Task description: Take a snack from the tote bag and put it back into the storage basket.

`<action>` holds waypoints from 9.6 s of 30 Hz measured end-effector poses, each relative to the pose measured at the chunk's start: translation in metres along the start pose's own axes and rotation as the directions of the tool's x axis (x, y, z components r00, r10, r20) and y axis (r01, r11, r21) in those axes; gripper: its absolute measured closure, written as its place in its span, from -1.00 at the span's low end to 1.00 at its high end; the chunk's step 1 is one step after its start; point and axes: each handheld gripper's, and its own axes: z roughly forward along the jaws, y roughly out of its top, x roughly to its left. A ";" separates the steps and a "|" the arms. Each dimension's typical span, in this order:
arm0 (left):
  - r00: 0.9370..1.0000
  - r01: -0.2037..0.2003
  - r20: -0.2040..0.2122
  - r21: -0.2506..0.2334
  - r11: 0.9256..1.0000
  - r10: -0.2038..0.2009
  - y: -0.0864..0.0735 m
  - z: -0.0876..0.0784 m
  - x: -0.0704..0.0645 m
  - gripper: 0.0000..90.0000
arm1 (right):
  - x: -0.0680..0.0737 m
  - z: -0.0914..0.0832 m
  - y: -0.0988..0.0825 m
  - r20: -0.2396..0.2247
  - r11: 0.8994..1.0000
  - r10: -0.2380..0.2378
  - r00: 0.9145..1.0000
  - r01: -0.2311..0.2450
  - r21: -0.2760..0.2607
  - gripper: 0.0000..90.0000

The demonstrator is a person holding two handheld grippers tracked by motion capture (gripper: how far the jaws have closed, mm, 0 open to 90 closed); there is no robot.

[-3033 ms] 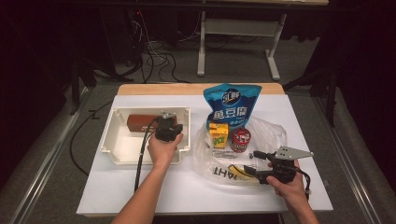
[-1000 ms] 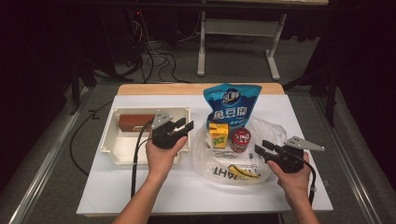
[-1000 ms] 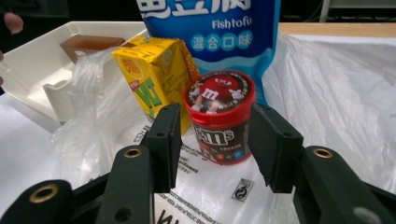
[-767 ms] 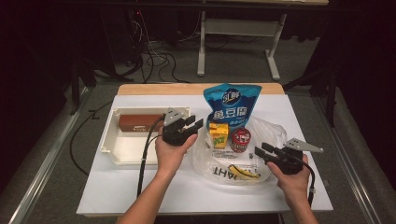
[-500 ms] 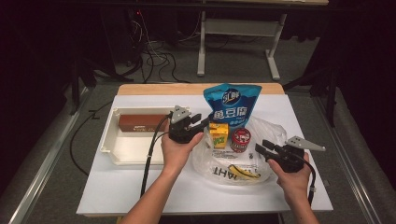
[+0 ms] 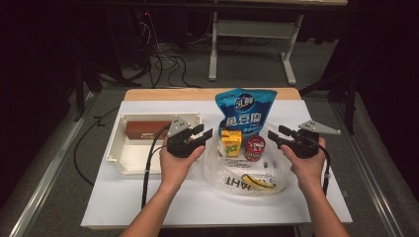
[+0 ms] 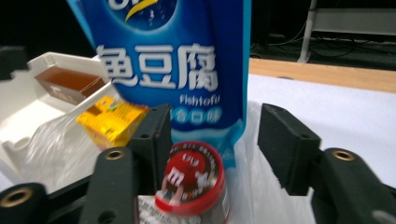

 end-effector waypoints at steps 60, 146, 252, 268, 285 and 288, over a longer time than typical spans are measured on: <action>0.998 0.036 0.055 0.046 0.998 -0.039 -0.016 -0.031 0.023 0.13 | 0.016 0.072 0.044 -0.067 0.961 -0.265 0.962 0.269 0.059 0.98; 1.000 -0.020 0.005 -0.088 0.996 0.020 0.029 -0.047 0.012 0.09 | 0.095 0.017 0.107 -0.210 0.978 -0.182 0.961 0.154 -0.143 1.00; 0.986 0.044 -0.150 -0.177 0.983 -0.072 0.010 -0.113 0.116 0.99 | 0.055 -0.023 -0.023 -0.099 0.998 -0.050 0.994 0.046 -0.040 -0.12; 0.970 0.085 -0.202 -0.229 0.970 -0.133 -0.019 -0.117 0.157 0.98 | 0.050 -0.015 -0.035 -0.116 1.000 -0.009 0.993 0.008 -0.012 -0.10; 0.962 0.111 -0.219 -0.219 0.969 -0.160 -0.023 -0.125 0.160 0.20 | 0.048 -0.012 -0.042 -0.104 1.000 0.000 0.995 0.001 0.010 -0.10; 0.954 0.127 -0.243 -0.196 0.972 -0.174 -0.025 -0.127 0.159 0.08 | 0.047 -0.011 -0.042 -0.102 1.000 0.003 0.995 -0.002 0.012 -0.11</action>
